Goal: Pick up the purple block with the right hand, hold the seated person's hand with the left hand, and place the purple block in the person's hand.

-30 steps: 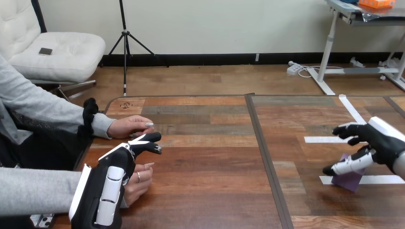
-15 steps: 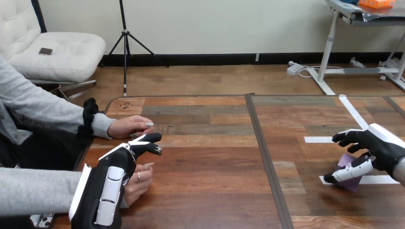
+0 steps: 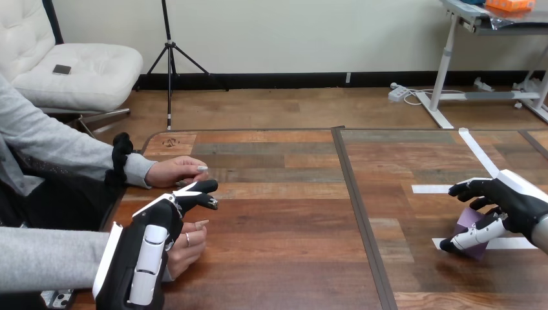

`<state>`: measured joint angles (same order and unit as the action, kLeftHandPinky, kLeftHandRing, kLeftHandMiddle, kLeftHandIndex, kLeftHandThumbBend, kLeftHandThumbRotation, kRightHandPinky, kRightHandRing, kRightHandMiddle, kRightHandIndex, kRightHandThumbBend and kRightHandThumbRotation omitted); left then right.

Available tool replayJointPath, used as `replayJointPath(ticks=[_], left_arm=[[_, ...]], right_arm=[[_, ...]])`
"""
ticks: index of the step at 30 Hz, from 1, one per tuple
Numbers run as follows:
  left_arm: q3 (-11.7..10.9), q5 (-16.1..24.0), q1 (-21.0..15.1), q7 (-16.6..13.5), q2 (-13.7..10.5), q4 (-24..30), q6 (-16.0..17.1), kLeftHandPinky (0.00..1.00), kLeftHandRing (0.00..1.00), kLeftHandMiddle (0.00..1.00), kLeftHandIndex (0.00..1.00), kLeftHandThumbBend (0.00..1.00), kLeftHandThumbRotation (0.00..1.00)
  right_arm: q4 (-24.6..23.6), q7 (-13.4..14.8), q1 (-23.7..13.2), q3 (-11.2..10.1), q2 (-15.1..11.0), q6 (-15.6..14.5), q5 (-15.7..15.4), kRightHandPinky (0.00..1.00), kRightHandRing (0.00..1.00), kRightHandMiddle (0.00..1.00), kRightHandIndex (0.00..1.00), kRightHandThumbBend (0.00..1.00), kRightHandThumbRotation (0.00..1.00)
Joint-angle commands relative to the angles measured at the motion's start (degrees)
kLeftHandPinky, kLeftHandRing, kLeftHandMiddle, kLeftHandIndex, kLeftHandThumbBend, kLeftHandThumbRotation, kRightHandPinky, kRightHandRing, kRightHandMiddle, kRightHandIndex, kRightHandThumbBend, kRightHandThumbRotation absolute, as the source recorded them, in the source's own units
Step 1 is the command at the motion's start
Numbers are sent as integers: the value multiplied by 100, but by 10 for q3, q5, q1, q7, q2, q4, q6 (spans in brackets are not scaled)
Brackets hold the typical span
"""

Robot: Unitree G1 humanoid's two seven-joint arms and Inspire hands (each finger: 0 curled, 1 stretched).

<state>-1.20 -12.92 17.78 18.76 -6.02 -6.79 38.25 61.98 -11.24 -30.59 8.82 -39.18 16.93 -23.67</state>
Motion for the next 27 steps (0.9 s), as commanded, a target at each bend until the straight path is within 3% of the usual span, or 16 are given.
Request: replayJointPath(ticks=[1,7,16,27], left_arm=[[-7,-6,-30,4,-2,4,5,90,85,77,56,56,100],[-8,-5,-30,5,-3,6,5,90,84,77,56,57,100],[-9,-6,-32,6,-1,3,10,90,83,77,56,57,100],[-11,-13,-32,14,-3,2,10,89,82,77,56,59,100]], right_arm=[[-21,10,-22,4,-22,1,-7,72,80,82,79,100,5],[-16,11,-24,3,-21,0,-9,67,73,76,76,100,1],[-7,44,-27,6,-15,-3,-23,58,61,65,67,99,0],[-1,99,-18,9,-14,34,-33,46,49,52,53,90,0]])
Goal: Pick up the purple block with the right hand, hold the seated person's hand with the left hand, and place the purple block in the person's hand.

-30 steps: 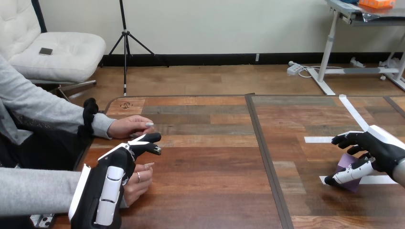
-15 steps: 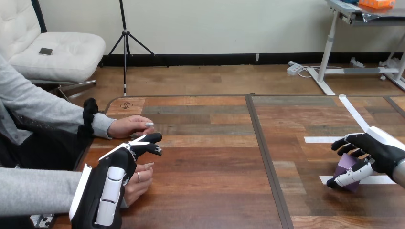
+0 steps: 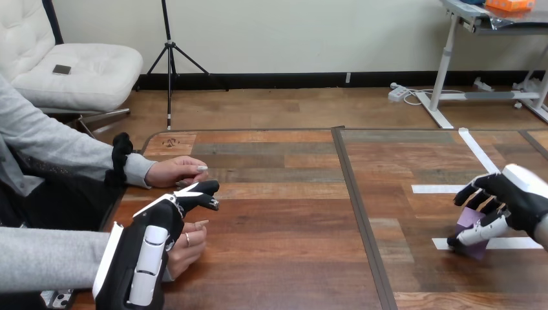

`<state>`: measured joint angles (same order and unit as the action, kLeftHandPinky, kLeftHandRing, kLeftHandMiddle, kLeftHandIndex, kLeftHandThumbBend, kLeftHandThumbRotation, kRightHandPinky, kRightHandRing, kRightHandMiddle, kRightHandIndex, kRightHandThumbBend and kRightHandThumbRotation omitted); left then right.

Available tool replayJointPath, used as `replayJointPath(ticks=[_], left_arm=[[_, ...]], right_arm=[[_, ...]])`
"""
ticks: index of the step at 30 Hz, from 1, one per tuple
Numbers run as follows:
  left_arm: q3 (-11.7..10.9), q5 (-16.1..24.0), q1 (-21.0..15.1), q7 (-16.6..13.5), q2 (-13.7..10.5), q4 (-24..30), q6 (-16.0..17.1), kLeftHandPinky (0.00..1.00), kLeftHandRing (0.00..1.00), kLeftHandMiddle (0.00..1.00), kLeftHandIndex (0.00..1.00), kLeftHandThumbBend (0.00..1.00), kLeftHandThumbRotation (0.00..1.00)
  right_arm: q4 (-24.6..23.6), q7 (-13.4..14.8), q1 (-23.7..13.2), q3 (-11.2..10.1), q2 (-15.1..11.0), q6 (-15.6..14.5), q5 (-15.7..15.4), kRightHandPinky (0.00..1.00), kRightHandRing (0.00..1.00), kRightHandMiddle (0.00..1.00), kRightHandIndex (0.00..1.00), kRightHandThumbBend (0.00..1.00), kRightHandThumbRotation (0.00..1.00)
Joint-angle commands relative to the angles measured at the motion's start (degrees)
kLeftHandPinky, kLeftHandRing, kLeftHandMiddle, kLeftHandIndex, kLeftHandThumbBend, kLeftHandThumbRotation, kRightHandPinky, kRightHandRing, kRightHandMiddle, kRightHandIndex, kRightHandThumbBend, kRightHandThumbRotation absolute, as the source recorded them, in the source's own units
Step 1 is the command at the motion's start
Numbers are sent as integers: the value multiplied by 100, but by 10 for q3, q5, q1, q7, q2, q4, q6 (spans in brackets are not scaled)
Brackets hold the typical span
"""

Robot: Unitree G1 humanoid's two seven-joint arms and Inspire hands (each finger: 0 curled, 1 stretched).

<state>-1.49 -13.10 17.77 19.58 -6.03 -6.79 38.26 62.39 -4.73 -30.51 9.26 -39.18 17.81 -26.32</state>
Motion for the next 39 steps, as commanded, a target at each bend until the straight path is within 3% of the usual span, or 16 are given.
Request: replayJointPath(ticks=[1,13,28,34,39], left_arm=[[-8,-12,-32,7,-3,2,9,89,83,77,56,59,100],[-13,-16,-34,15,-4,-3,11,91,88,79,57,61,100],[-18,-11,-33,14,-5,-2,5,96,92,81,57,64,100],[-21,-9,-33,14,-5,-1,4,99,94,81,58,65,100],[-24,-1,-34,7,-4,-2,10,100,94,81,58,65,100]], right_arm=[[-5,37,-19,5,-14,27,-7,45,48,51,51,89,0],[4,50,-24,11,-17,46,-17,38,42,46,45,85,0],[8,64,-30,12,-13,43,-16,38,42,46,45,88,0],[9,78,-27,4,-11,68,-7,37,42,45,45,89,0],[4,87,-27,-3,-6,62,0,37,41,45,44,89,0]])
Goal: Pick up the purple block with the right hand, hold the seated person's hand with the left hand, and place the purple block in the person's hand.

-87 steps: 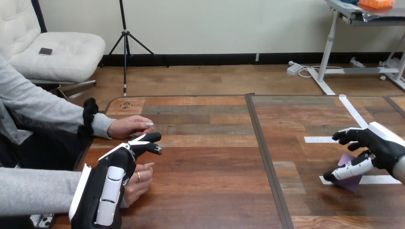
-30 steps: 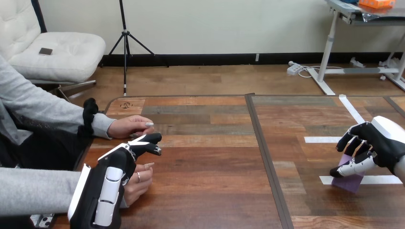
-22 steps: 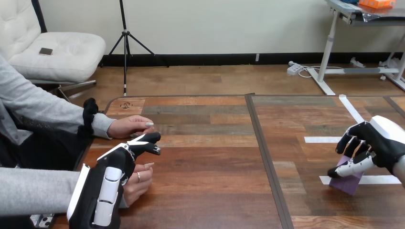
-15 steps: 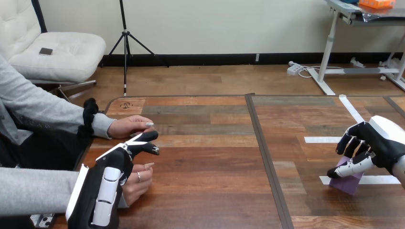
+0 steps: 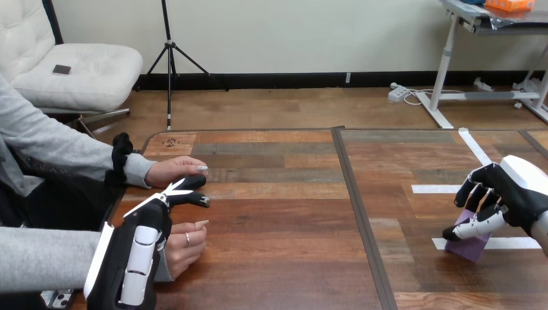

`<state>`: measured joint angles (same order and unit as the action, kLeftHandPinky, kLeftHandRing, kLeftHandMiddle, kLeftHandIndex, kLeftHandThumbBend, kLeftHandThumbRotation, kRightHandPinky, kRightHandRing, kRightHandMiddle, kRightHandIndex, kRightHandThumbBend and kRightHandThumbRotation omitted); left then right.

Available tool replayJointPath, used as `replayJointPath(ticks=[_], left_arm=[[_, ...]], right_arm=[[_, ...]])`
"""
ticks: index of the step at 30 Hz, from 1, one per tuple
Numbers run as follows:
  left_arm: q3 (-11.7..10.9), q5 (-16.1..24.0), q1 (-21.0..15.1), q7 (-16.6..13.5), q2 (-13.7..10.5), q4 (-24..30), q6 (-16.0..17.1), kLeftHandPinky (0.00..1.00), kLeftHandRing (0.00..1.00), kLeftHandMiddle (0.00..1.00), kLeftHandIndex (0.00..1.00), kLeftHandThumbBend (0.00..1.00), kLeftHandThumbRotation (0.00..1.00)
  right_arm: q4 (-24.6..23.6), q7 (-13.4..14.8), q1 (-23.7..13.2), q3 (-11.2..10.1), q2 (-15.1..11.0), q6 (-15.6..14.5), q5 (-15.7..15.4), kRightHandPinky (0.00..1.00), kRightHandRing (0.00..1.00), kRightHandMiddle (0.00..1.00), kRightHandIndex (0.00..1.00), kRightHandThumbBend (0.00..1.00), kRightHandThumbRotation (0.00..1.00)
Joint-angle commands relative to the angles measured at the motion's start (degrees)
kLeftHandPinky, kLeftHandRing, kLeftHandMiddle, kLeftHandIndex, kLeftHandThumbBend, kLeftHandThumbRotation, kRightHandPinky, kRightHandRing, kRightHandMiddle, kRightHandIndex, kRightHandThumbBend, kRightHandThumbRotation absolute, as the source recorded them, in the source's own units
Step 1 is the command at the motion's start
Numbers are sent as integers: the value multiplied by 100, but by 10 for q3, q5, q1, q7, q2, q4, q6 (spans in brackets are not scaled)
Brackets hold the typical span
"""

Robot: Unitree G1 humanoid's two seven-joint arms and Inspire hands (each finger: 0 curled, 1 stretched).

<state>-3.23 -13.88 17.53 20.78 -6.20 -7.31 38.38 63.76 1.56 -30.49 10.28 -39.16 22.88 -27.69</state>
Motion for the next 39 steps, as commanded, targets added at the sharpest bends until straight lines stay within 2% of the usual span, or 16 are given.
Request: replayJointPath(ticks=[1,13,22,28,33,36,37,38,39], left_arm=[[-7,8,-32,-6,-2,3,9,100,94,81,58,64,100],[-7,1,-37,0,-3,-4,12,100,93,80,58,63,100],[-7,-1,-39,3,-5,-3,11,100,93,81,59,61,100],[-9,-2,-43,7,-6,-5,18,100,92,80,59,59,100],[-13,7,-44,2,-8,-1,21,97,87,79,58,56,100],[-17,14,-49,-4,-7,-6,34,90,84,78,58,53,100],[-18,16,-50,-5,-7,-8,38,85,82,77,57,51,100],[-22,22,-55,-10,-5,-14,49,85,82,77,57,51,100],[-24,25,-58,-13,-4,-18,56,78,79,75,56,48,100]], right_arm=[[-10,26,-27,-14,-6,12,15,37,41,45,44,88,0],[-32,38,-23,-20,-4,19,29,38,42,46,45,87,0],[-44,26,-19,-38,2,29,62,40,44,47,45,86,0],[-42,23,-18,-63,11,41,102,40,44,46,45,87,0],[-47,7,-16,-91,23,39,150,39,43,45,45,87,0],[-53,-4,-13,-104,28,42,177,38,42,45,44,87,0],[-55,-6,-12,-107,29,43,182,37,41,44,44,87,0],[-58,-11,-10,-115,33,45,196,37,41,44,44,87,0],[-60,-15,-8,-120,35,46,205,36,39,44,44,87,0]])
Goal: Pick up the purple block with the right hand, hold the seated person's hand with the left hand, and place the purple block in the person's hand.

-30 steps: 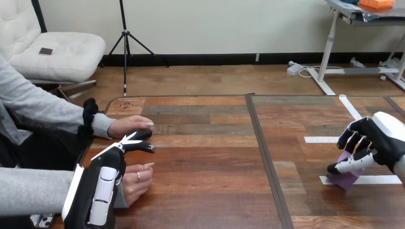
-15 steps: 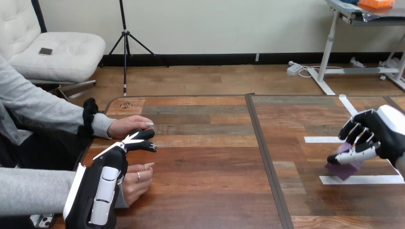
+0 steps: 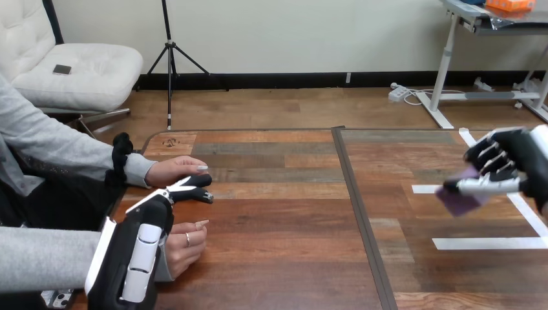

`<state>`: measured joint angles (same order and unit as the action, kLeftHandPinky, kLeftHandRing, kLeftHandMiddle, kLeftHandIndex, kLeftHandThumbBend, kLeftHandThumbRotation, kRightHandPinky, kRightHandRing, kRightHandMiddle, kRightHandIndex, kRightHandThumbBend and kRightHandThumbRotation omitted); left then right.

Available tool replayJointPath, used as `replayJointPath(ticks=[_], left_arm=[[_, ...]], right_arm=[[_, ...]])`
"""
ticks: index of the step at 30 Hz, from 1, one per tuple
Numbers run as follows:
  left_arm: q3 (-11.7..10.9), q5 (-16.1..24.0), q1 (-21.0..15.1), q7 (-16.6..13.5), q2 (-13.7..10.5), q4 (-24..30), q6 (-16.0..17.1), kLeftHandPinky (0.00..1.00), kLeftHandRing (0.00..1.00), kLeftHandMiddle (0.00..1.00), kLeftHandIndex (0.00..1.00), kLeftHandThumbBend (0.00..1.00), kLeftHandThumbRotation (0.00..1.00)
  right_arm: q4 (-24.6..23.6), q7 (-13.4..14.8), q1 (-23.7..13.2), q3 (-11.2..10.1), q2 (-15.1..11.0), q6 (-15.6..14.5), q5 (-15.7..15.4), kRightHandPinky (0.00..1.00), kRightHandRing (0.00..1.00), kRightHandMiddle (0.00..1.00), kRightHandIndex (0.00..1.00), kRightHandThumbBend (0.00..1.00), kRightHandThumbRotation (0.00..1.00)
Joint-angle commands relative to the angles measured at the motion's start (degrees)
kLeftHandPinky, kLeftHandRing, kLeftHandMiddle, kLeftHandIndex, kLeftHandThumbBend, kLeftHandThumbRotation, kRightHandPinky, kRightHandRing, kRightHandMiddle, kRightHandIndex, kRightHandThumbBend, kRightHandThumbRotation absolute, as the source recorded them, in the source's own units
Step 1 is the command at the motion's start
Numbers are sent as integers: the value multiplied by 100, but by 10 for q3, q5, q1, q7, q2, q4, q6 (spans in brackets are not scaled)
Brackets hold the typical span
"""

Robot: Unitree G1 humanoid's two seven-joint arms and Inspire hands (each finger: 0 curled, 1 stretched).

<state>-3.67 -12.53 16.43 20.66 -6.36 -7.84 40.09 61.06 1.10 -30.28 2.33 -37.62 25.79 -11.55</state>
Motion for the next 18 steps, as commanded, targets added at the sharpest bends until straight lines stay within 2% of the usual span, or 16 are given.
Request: replayJointPath(ticks=[1,3,7,11,14,16,17,18], left_arm=[[-23,19,-52,-17,-4,-17,47,75,78,74,56,47,100],[-26,26,-57,-23,-6,-23,55,69,76,72,56,46,100],[-38,64,-58,-42,-23,-13,51,64,73,71,55,47,100],[-45,85,-57,-55,-32,0,44,59,72,71,56,48,95],[-51,98,-57,-61,-43,10,40,57,71,71,57,47,89],[-54,105,-58,-64,-50,15,36,56,71,71,57,49,81],[-58,113,-59,-66,-56,20,33,56,71,71,57,49,81],[-60,118,-59,-68,-60,23,31,55,71,72,58,54,77]], right_arm=[[-37,-15,-7,-50,25,20,59,35,39,43,44,87,0],[-42,-21,-4,-61,31,22,76,33,37,43,44,87,0],[-53,-49,4,-90,49,25,127,32,35,43,44,86,0],[-59,-65,9,-104,59,26,154,32,35,43,43,86,0],[-63,-75,13,-114,66,29,170,33,36,43,43,86,0],[-66,-79,16,-120,70,29,177,33,36,43,43,87,0],[-69,-82,18,-124,75,29,184,33,36,43,43,87,0],[-70,-84,19,-127,77,29,188,34,36,43,43,87,0]])
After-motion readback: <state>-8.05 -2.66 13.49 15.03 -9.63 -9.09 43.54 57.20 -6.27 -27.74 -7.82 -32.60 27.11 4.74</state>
